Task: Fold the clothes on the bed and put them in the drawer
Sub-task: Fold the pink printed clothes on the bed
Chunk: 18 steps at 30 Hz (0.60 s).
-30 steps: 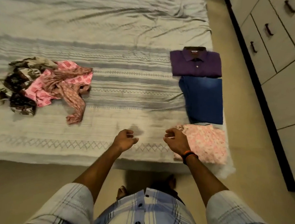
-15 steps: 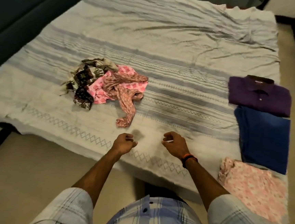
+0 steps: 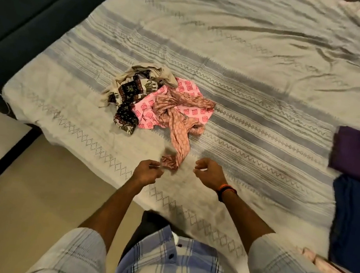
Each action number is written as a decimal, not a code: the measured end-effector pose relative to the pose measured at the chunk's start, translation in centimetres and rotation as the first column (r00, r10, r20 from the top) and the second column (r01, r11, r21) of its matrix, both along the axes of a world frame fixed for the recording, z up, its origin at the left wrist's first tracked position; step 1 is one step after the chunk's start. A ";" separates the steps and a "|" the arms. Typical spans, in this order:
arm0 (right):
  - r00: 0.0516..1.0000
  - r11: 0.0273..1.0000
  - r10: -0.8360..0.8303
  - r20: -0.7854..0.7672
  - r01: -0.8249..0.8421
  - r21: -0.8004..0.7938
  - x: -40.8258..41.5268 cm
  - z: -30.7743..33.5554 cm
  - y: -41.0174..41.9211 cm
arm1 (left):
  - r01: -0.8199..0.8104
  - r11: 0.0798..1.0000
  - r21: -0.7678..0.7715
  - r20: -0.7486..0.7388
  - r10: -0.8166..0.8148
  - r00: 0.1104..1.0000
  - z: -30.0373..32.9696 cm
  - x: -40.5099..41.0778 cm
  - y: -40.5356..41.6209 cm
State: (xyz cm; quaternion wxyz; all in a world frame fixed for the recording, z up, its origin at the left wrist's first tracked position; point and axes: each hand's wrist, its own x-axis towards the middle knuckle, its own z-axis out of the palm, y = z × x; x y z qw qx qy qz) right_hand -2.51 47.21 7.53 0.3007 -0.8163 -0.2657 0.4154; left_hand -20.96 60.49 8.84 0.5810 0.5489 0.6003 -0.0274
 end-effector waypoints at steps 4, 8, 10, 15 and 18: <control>1.000 0.998 0.011 0.005 -0.011 -0.058 1.3 -1.1 3.7 | 0.055 0.998 -0.025 -0.019 -0.056 0.998 -1.7 2.1 3.7; 1.000 0.992 -0.027 -0.012 0.026 -0.122 2.4 -2.4 7.3 | 0.122 0.990 -0.065 -0.043 -0.125 0.991 -3.9 4.3 7.8; 0.999 0.987 -0.035 -0.011 0.032 -0.157 3.0 -3.2 9.1 | 0.152 0.984 -0.090 -0.064 -0.158 0.985 -5.0 5.6 9.9; 0.999 0.972 -0.033 -0.005 0.031 -0.234 5.1 -5.4 14.2 | 0.189 0.973 -0.130 -0.088 -0.202 0.976 -8.1 9.0 15.1; 0.999 0.965 -0.044 -0.014 0.039 -0.260 6.0 -6.9 16.8 | 0.208 0.966 -0.154 -0.093 -0.224 0.970 -10.1 10.7 17.4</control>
